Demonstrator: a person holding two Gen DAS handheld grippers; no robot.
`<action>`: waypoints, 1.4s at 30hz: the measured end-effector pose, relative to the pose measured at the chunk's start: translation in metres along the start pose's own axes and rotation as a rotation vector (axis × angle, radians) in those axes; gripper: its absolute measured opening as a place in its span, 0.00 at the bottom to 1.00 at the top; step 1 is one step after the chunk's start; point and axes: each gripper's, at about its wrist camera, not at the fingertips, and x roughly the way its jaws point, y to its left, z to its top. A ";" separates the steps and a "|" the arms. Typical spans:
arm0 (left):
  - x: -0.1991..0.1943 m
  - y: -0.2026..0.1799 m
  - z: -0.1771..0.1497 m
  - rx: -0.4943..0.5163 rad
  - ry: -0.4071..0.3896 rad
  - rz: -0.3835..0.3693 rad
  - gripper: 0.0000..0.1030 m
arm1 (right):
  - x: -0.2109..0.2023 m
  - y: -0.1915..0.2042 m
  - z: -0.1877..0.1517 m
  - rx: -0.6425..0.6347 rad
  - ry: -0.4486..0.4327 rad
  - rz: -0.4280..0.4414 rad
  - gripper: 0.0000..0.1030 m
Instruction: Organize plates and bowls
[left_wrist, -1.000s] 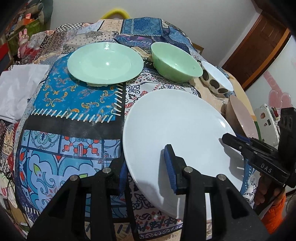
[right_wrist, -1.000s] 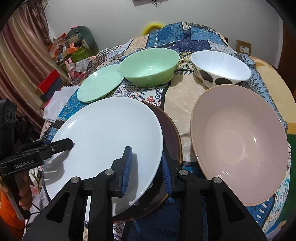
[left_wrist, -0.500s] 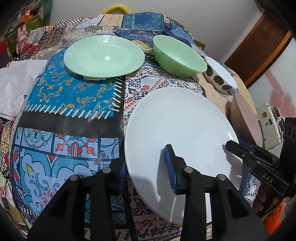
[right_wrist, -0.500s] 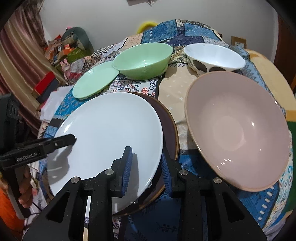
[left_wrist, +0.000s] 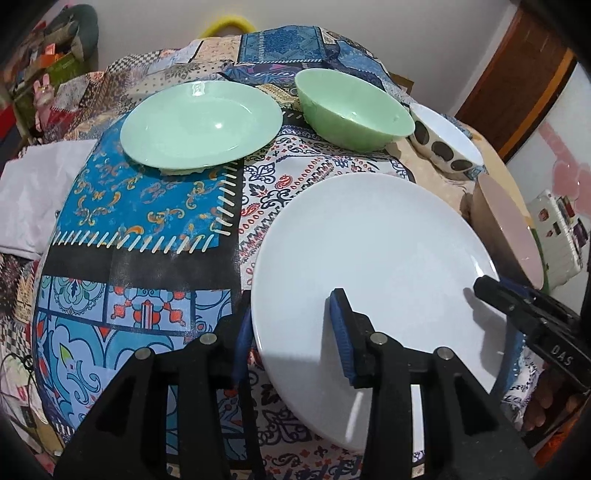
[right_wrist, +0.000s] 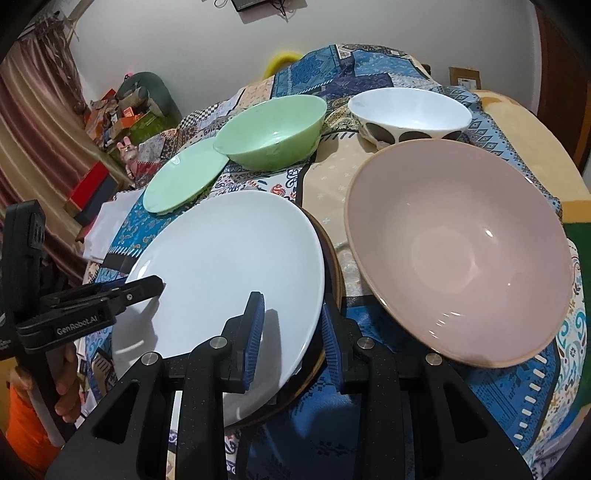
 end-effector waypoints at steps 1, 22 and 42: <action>0.001 -0.001 0.000 0.001 0.002 0.000 0.39 | -0.002 -0.001 0.000 0.000 -0.004 -0.003 0.27; -0.069 0.012 0.009 0.041 -0.170 0.050 0.59 | -0.031 0.035 0.027 -0.135 -0.105 -0.031 0.28; -0.057 0.110 0.074 -0.031 -0.237 0.208 0.86 | 0.059 0.095 0.091 -0.248 -0.024 0.015 0.53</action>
